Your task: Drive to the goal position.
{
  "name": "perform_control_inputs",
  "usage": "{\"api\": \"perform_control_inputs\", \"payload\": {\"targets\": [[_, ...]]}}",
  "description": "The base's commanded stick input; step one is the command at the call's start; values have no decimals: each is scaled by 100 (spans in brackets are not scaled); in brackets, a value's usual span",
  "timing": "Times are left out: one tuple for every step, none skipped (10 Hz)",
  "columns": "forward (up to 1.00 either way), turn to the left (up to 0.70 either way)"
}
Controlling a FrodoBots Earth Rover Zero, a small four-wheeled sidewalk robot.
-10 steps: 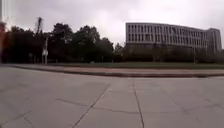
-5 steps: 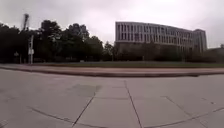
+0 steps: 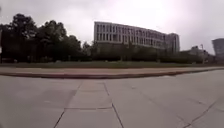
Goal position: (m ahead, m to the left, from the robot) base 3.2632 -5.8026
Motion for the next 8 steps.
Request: {"api": "perform_control_inputs", "payload": {"targets": [[70, -35], [70, -35], [70, -35], [70, -35], [70, -35], [70, -35], [70, -35], [70, -35]]}}
